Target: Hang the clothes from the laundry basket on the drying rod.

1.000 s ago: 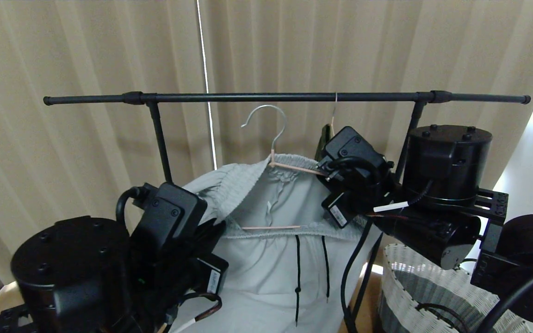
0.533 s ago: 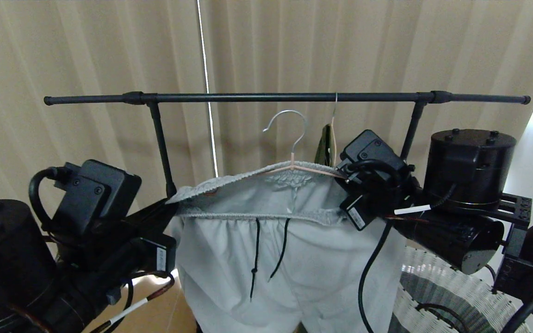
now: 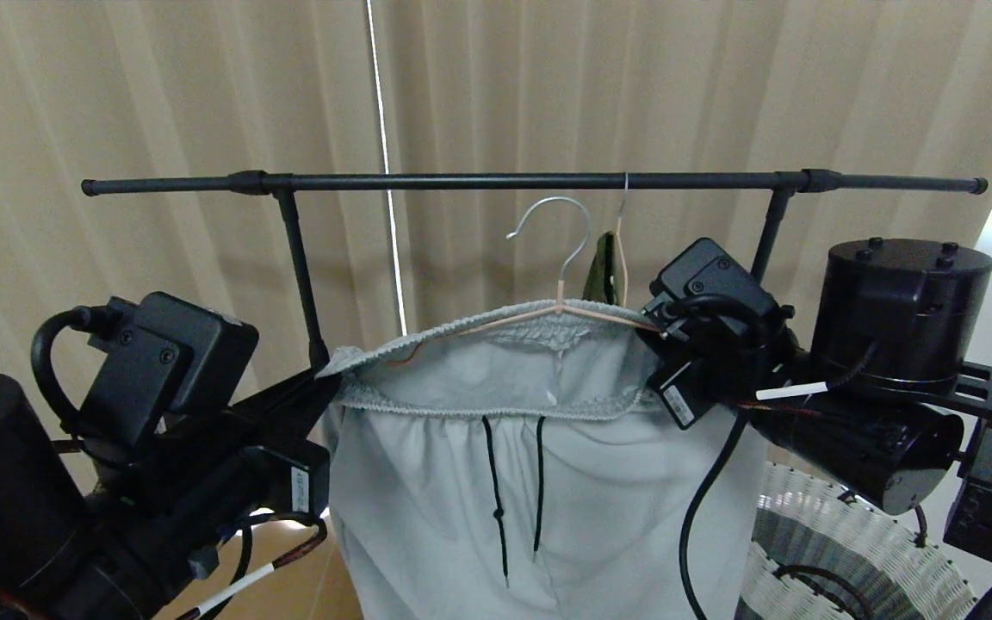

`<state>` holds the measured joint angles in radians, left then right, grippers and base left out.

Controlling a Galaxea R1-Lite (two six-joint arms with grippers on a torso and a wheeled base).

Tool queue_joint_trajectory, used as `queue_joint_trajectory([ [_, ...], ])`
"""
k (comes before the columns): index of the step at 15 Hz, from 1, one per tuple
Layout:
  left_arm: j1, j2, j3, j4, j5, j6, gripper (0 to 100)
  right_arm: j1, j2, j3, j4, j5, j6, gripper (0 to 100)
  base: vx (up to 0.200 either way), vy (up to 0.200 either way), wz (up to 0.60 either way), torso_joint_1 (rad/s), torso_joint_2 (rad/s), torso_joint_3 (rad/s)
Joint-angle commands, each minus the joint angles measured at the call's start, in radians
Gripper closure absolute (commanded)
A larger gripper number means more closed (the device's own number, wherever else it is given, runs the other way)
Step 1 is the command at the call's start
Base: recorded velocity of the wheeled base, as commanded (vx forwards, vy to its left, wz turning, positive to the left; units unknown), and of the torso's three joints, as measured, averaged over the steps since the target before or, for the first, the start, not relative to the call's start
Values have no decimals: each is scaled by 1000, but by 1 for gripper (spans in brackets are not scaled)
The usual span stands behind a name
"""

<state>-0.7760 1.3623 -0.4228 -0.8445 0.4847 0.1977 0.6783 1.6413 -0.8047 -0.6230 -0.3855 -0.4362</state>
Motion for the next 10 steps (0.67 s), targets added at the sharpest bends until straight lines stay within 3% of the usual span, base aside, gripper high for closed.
queue_joint_trajectory([
  [1,-19,-3,-2,-1,-5,2,0,1,-1,1,-1,1,-1,100,0,0,0,0,0,0],
  [4,-55,-14,6,-1,-38,5,0,1,-12,2,0,1,-1,100,0,0,0,0,0,0],
  [7,-69,-83,50,-1,-186,14,0,-5,-83,65,11,-23,-1,100,0,0,0,0,0,0],
  [10,-68,-127,71,-1,-236,23,0,-42,-156,134,12,-41,-3,100,0,0,0,0,0,0],
])
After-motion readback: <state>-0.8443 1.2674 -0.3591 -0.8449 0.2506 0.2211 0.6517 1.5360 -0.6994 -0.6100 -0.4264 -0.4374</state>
